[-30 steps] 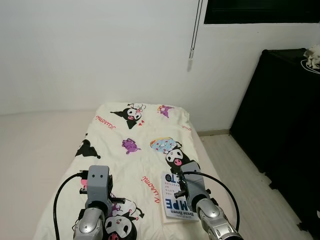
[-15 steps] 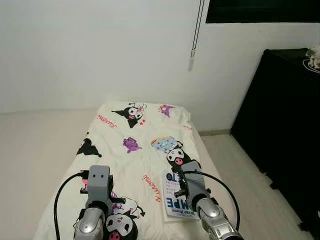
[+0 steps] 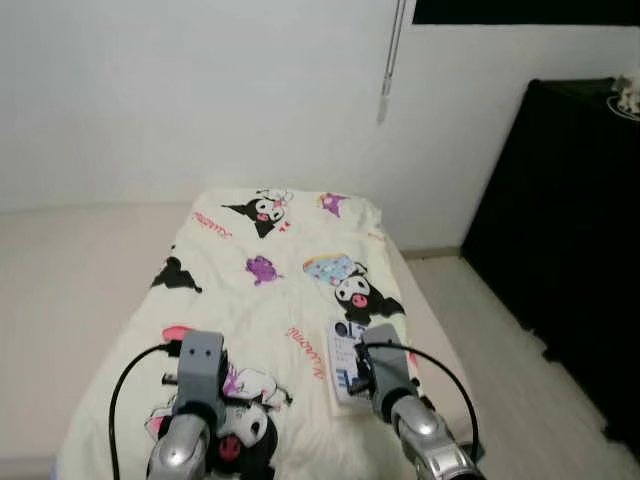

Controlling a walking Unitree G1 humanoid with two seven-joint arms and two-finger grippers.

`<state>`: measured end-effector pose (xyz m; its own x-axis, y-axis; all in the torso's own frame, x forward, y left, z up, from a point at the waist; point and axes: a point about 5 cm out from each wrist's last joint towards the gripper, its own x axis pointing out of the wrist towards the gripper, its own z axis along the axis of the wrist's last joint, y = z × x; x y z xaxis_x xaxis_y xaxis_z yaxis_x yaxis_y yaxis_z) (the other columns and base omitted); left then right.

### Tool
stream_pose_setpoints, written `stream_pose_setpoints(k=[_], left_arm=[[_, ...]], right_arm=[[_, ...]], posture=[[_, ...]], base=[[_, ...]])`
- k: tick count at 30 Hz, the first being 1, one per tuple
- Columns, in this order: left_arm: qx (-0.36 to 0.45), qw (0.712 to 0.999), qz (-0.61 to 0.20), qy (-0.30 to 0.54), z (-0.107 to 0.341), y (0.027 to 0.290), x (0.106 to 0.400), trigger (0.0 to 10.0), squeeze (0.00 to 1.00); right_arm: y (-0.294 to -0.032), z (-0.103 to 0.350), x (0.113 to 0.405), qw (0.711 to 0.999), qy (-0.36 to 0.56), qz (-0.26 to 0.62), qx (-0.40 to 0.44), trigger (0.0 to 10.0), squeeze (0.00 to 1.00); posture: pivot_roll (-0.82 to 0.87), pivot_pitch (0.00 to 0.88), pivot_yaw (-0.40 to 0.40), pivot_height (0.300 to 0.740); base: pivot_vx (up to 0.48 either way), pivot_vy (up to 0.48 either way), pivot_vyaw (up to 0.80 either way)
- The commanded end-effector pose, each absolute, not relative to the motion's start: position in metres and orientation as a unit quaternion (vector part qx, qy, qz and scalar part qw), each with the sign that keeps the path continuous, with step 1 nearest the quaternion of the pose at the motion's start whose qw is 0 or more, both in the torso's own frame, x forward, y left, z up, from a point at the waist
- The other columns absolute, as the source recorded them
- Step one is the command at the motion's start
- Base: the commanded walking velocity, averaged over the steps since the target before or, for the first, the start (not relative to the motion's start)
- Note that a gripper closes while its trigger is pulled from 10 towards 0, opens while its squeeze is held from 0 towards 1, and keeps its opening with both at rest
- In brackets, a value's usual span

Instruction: Clean up the room

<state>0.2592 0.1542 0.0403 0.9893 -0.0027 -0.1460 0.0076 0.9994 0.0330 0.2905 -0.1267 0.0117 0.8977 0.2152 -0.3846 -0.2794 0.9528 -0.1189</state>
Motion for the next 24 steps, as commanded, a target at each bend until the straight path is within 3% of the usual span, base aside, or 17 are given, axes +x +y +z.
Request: stream_pose_setpoints(k=[1, 24], left_arm=[[0.025, 0.997, -0.007, 0.072, 0.0406, 0.1557, 0.2589, 10.0, 0.00], [0.040, 0.997, -0.004, 0.062, 0.0431, 0.1618, 0.2570, 10.0, 0.00]], right_arm=[[-0.1275, 0.0141, 0.2918, 0.973, 0.179, 0.120, -0.078, 10.0, 0.00], [-0.1332, 0.0157, 0.2886, 0.983, 0.160, 0.076, -0.058, 10.0, 0.00]], posture=[[0.03, 0.032, -0.024, 0.631], [0.04, 0.068, -0.001, 0.611]], base=[[0.000, 0.000, 0.00], [0.000, 0.000, 0.00]])
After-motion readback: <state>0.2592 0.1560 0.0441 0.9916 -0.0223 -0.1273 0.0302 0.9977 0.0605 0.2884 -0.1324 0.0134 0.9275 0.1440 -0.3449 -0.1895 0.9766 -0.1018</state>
